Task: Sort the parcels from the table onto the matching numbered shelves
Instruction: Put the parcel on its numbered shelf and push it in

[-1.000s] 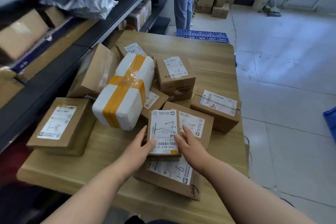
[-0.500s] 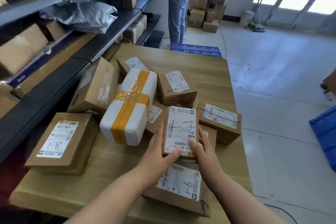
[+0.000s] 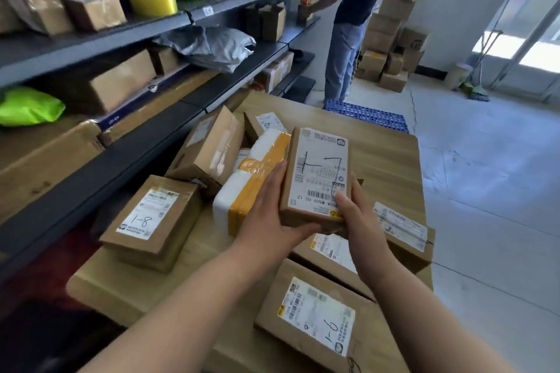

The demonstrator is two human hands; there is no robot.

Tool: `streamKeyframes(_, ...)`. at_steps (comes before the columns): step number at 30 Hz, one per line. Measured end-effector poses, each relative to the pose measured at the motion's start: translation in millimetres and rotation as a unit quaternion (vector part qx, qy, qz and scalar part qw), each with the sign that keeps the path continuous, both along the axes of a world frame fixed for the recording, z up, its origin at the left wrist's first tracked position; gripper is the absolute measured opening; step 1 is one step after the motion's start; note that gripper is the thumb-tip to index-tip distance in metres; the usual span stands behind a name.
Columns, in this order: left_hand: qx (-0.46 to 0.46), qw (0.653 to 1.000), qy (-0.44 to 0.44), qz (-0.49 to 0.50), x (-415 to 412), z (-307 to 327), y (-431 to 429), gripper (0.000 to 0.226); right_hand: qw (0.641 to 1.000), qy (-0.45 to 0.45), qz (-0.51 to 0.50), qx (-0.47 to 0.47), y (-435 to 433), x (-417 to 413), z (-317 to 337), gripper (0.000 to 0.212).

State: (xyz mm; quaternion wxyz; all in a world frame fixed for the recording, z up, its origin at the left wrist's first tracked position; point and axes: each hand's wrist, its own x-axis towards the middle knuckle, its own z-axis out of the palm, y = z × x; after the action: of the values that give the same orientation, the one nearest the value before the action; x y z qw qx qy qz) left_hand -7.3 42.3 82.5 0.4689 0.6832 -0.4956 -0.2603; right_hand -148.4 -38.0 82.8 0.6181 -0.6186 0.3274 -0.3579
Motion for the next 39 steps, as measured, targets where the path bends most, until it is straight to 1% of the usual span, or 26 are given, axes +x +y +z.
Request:
streamKeyframes(3,-0.009,0.997,0.034,0.068,-9,-9,30,0.107,0.998,0.016,0.066,-0.004,12,6,-5,0.07)
streamKeyframes(6,-0.027,0.988,0.066,0.139,-18,-18,62,0.105,0.992,0.021,0.121,-0.009,28,15,-10,0.072)
streamKeyframes(9,-0.042,0.968,0.103,0.226,-22,-27,97,0.108,0.983,0.039,0.179,-0.018,51,30,-13,0.074)
streamKeyframes(11,-0.051,0.954,0.112,0.274,-23,-31,120,0.104,0.974,0.034,0.225,-0.021,69,40,-14,0.072)
streamKeyframes(14,-0.048,0.935,0.111,0.334,-20,-36,155,0.1,0.955,0.048,0.293,-0.005,96,57,-18,0.079)
streamKeyframes(16,-0.036,0.924,0.112,0.364,-16,-42,179,0.102,0.932,0.064,0.358,0.006,113,70,-25,0.084)
streamKeyframes(17,-0.032,0.919,0.116,0.374,-14,-46,191,0.104,0.918,0.073,0.389,0.014,123,76,-28,0.082)
streamKeyframes(19,-0.025,0.911,0.121,0.394,-9,-53,219,0.101,0.898,0.078,0.432,0.023,145,90,-35,0.065)
streamKeyframes(20,-0.023,0.905,0.122,0.406,-6,-57,233,0.099,0.887,0.083,0.453,0.022,156,96,-38,0.06)
streamKeyframes(21,-0.023,0.899,0.12,0.42,-3,-60,247,0.097,0.876,0.091,0.474,0.018,169,104,-40,0.06)
streamKeyframes(24,-0.025,0.879,0.099,0.466,6,-64,296,0.096,0.839,0.122,0.53,-0.015,213,129,-47,0.066)
streamKeyframes(27,0.005,0.861,0.066,0.505,19,-66,356,0.098,0.795,0.142,0.588,-0.052,266,156,-48,0.079)
streamKeyframes(29,0.032,0.845,0.058,0.531,28,-69,400,0.102,0.766,0.147,0.623,-0.068,304,175,-49,0.082)
streamKeyframes(31,0.048,0.827,0.054,0.558,33,-69,444,0.104,0.741,0.151,0.647,-0.101,344,194,-50,0.09)
streamKeyframes(33,0.055,0.806,0.049,0.587,35,-70,490,0.102,0.715,0.158,0.669,-0.129,390,209,-52,0.096)
streamKeyframes(35,0.066,0.786,0.042,0.614,32,-71,533,0.1,0.688,0.152,0.694,-0.147,434,220,-53,0.097)
streamKeyframes(37,0.064,0.768,0.05,0.636,24,-72,577,0.093,0.649,0.14,0.727,-0.177,482,228,-54,0.098)
streamKeyframes(39,0.051,0.741,0.055,0.667,11,-73,617,0.087,0.609,0.128,0.754,-0.21,529,232,-55,0.1)
